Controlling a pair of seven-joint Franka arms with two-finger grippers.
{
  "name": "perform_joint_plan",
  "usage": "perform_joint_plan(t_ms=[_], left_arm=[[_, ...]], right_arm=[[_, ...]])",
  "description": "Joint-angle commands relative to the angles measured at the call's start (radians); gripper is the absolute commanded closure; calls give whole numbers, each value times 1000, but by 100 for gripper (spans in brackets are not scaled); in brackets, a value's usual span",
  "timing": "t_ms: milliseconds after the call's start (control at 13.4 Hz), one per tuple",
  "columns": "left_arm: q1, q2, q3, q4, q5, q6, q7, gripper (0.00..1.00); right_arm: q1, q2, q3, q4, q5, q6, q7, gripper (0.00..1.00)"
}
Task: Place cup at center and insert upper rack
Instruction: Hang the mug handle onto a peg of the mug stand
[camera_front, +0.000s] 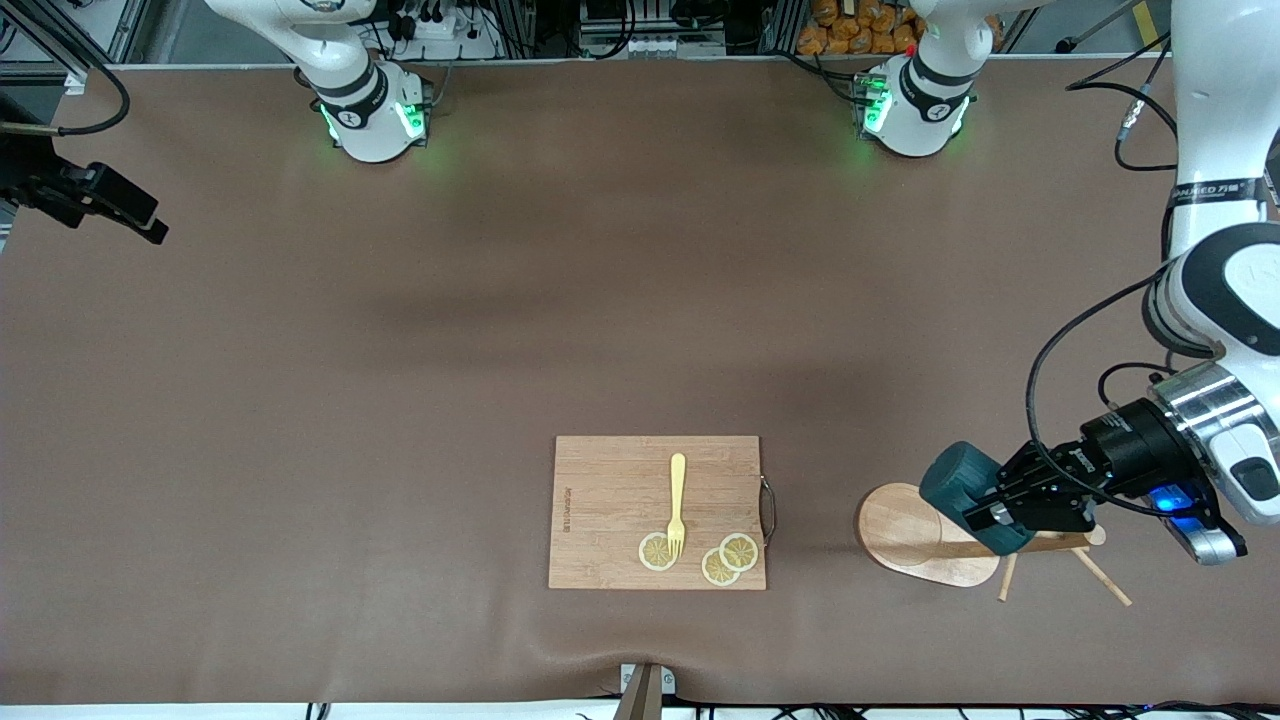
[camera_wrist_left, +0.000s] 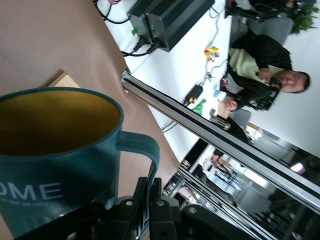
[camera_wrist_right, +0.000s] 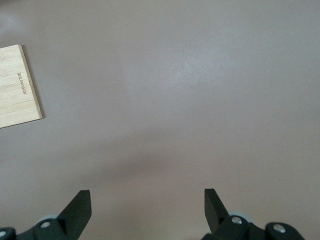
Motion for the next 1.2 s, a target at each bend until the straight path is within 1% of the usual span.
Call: perform_joint_plan(t_ms=[0, 374, 599, 1122], left_arm=[[33, -13, -12, -58, -136, 12, 149, 100], [48, -3, -12, -97, -182, 12, 217, 100], [77, -5, -12, -138, -248, 12, 311, 100], [105, -2, -9, -149, -251, 18, 319, 100]], right_arm=[[-14, -1, 15, 1, -14, -6, 12, 0], [-14, 1, 15, 0, -15, -6, 12, 0], [-14, 2, 15, -3, -17, -4, 12, 0], [-14, 4, 15, -5, -17, -6, 12, 0]])
